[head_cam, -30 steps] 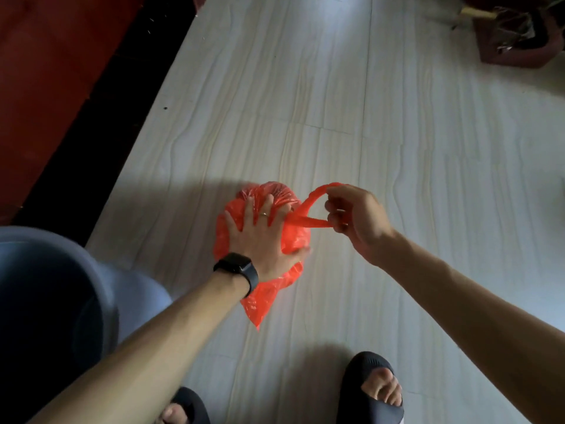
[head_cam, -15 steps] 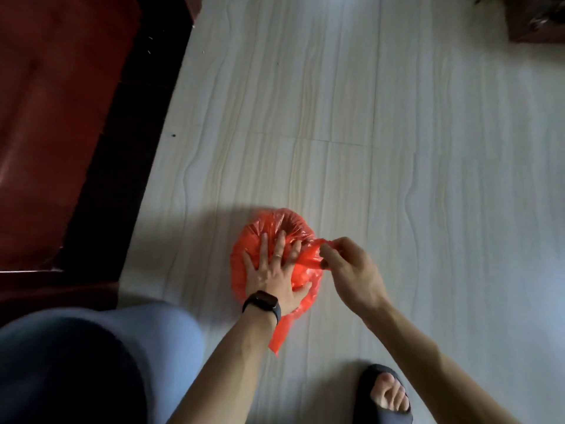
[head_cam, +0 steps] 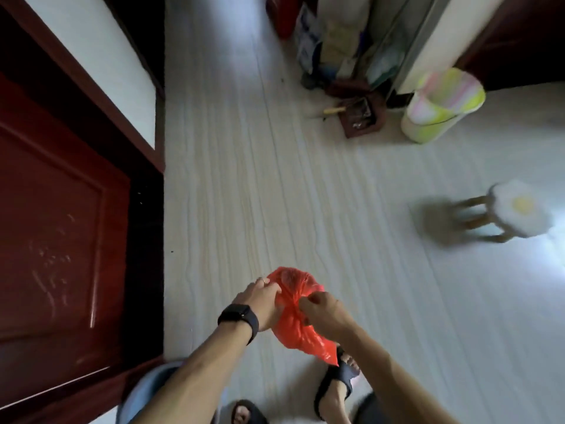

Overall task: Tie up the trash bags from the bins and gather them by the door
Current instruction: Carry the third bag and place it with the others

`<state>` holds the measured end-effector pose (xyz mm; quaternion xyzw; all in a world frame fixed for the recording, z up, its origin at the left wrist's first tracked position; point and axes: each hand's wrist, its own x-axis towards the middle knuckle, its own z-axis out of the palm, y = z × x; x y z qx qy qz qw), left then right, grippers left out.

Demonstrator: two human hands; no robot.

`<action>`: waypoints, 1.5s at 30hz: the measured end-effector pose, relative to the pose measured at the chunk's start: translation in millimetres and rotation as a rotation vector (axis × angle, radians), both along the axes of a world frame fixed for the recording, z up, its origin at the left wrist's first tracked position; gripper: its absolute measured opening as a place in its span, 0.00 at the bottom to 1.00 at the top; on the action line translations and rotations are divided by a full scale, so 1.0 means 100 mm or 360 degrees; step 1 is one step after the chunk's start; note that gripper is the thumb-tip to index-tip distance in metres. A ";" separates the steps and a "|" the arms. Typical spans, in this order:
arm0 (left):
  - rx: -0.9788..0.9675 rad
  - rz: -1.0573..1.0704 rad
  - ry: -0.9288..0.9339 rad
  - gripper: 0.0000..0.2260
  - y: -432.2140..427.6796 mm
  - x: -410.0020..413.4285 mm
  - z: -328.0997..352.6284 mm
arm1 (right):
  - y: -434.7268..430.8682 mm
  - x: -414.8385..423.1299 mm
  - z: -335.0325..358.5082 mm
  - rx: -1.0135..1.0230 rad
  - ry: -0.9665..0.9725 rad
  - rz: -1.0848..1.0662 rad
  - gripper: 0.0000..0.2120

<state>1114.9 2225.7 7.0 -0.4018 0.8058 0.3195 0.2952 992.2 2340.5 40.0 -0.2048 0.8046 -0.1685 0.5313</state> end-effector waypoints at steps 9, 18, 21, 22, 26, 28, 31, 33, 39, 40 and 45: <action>-0.0332 -0.0456 0.0445 0.18 0.14 -1.89 3.10 | 0.76 -1.61 2.89 -0.0466 0.0061 -0.0836 0.12; -0.0508 -0.0733 0.0932 0.17 0.80 -3.56 4.56 | 1.83 -2.94 4.67 -0.1198 0.0219 -0.1438 0.13; -0.0575 -0.0847 0.0999 0.17 1.02 -4.09 4.78 | 2.11 -3.32 4.84 -0.1288 0.0275 -0.1556 0.13; -0.0605 -0.0913 0.1035 0.17 1.07 -4.29 4.82 | 2.20 -3.46 4.86 -0.1296 0.0307 -0.1597 0.13; -0.0614 -0.1086 0.1100 0.19 1.26 -5.19 4.93 | 2.55 -4.16 4.86 -0.1283 0.0461 -0.1754 0.12; -0.0549 -0.1144 0.1141 0.22 1.34 -5.60 4.95 | 2.71 -4.47 4.86 -0.1234 0.0528 -0.1814 0.13; -0.0528 -0.1299 0.1198 0.20 1.48 -6.26 5.03 | 2.99 -4.89 4.92 -0.1191 0.0646 -0.1985 0.13; -0.0523 -0.1394 0.1201 0.20 1.59 -6.64 5.10 | 3.20 -5.10 4.95 -0.1164 0.0716 -0.2083 0.13; -0.0460 -0.1738 0.1287 0.19 2.29 -7.88 5.20 | 3.96 -5.80 5.04 -0.1078 0.0909 -0.2359 0.13; -0.0459 -0.1787 0.1300 0.19 2.43 -8.05 5.19 | 4.09 -5.92 5.05 -0.1075 0.0932 -0.2388 0.12; -0.0434 -0.1969 0.1321 0.18 3.18 -8.89 5.10 | 4.76 -6.59 5.00 -0.1055 0.1004 -0.2440 0.12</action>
